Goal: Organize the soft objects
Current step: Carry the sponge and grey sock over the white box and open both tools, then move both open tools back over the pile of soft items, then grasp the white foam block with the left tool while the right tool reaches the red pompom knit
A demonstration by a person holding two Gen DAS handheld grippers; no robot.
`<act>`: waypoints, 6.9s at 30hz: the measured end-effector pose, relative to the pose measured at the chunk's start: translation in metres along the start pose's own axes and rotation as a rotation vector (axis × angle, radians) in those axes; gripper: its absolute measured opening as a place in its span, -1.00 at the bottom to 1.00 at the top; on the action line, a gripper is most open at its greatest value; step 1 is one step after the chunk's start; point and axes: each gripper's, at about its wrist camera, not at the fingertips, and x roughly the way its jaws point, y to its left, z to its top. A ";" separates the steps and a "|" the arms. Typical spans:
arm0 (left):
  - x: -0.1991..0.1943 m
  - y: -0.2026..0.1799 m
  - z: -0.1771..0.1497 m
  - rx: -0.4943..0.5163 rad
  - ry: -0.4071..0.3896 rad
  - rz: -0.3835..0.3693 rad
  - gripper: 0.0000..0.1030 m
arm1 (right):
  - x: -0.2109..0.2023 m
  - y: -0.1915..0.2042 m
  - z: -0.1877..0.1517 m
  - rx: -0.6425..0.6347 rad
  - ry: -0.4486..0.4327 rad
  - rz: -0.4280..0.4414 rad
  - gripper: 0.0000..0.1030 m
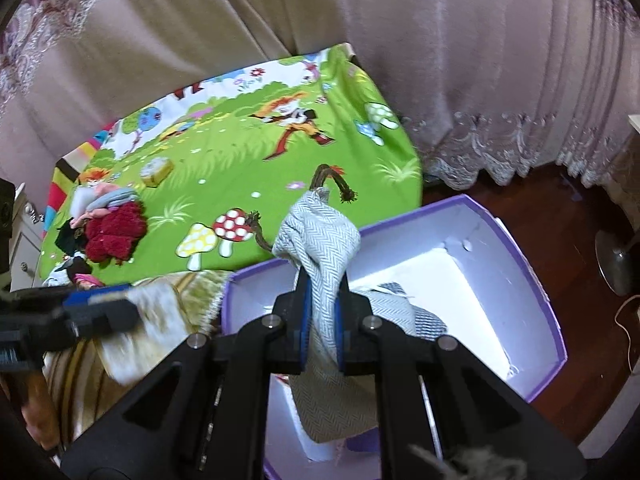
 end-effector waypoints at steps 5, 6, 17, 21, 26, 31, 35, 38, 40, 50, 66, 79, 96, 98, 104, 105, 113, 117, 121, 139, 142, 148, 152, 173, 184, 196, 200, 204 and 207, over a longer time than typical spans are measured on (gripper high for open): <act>0.018 -0.021 -0.001 0.062 0.037 -0.005 -0.44 | -0.002 -0.017 -0.003 0.023 0.008 -0.056 -0.75; 0.021 -0.025 -0.001 0.073 0.044 -0.004 -0.44 | -0.002 -0.021 -0.003 0.031 0.011 -0.067 -0.75; 0.042 -0.037 -0.002 0.098 0.105 -0.038 -0.31 | 0.009 -0.041 -0.009 0.071 0.064 -0.110 -0.70; 0.046 -0.036 -0.003 0.089 0.117 -0.042 0.11 | 0.016 -0.042 -0.011 0.074 0.102 -0.127 -0.46; 0.045 -0.032 -0.003 0.073 0.115 -0.049 0.27 | 0.017 -0.043 -0.013 0.075 0.112 -0.169 0.40; 0.041 -0.027 -0.002 0.054 0.105 -0.052 0.28 | 0.013 -0.043 -0.011 0.088 0.103 -0.150 0.46; 0.031 -0.022 0.000 0.054 0.070 -0.029 0.28 | 0.012 -0.037 -0.008 0.085 0.099 -0.142 0.47; 0.021 -0.012 0.002 0.039 0.044 -0.011 0.28 | 0.011 -0.031 -0.005 0.085 0.091 -0.138 0.48; 0.013 -0.003 0.003 0.021 0.029 0.001 0.28 | 0.010 -0.025 -0.001 0.081 0.086 -0.129 0.48; -0.034 0.054 0.006 -0.093 -0.069 0.066 0.28 | 0.015 0.027 0.015 -0.015 0.078 -0.049 0.50; -0.122 0.175 -0.020 -0.306 -0.188 0.249 0.28 | 0.031 0.128 0.031 -0.189 0.087 0.083 0.58; -0.179 0.253 -0.018 -0.373 -0.224 0.441 0.28 | 0.056 0.202 0.042 -0.306 0.114 0.180 0.66; -0.145 0.297 0.050 -0.237 -0.125 0.640 0.28 | 0.101 0.290 0.032 -0.559 0.192 0.255 0.76; -0.138 0.305 0.054 -0.233 -0.112 0.670 0.28 | 0.107 0.297 0.031 -0.578 0.209 0.265 0.76; -0.134 0.317 0.053 -0.238 -0.119 0.664 -0.08 | 0.122 0.318 0.030 -0.645 0.222 0.263 0.77; -0.136 0.317 0.052 -0.243 -0.130 0.659 -0.08 | 0.124 0.323 0.030 -0.662 0.219 0.261 0.77; -0.174 0.316 0.033 -0.337 -0.270 0.579 -0.09 | 0.137 0.345 0.053 -0.682 0.162 0.269 0.77; -0.188 0.316 0.020 -0.383 -0.321 0.537 -0.09 | 0.155 0.346 0.050 -0.727 0.233 0.258 0.77; -0.194 0.318 0.010 -0.429 -0.351 0.499 -0.09 | 0.166 0.344 0.045 -0.747 0.259 0.288 0.77; -0.191 0.316 -0.001 -0.446 -0.377 0.477 -0.09 | 0.184 0.356 0.049 -0.698 0.304 0.398 -0.40; -0.193 0.315 -0.002 -0.451 -0.385 0.475 -0.09 | 0.178 0.347 0.055 -0.657 0.294 0.410 -0.68; -0.192 0.315 -0.006 -0.453 -0.383 0.469 -0.09 | 0.180 0.336 0.061 -0.626 0.305 0.385 -0.55; -0.192 0.315 -0.008 -0.458 -0.385 0.463 -0.09 | 0.158 0.337 0.059 -0.732 0.238 0.314 0.28; -0.207 0.320 -0.016 -0.494 -0.451 0.462 -0.09 | 0.167 0.390 0.014 -1.078 0.200 0.322 -0.31; -0.217 0.314 -0.024 -0.505 -0.504 0.465 -0.09 | 0.115 0.363 0.066 -0.799 0.121 0.523 -0.83; -0.219 0.316 -0.028 -0.518 -0.514 0.458 -0.09 | 0.128 0.376 0.019 -1.035 0.202 0.408 0.71; -0.217 0.317 -0.029 -0.525 -0.509 0.460 -0.09 | 0.151 0.385 0.007 -1.065 0.215 0.363 0.66; -0.218 0.316 -0.029 -0.523 -0.512 0.465 -0.09 | 0.178 0.388 0.008 -1.026 0.238 0.327 -0.08; -0.222 0.314 -0.031 -0.524 -0.533 0.470 -0.09 | 0.162 0.379 0.022 -0.954 0.193 0.373 -0.26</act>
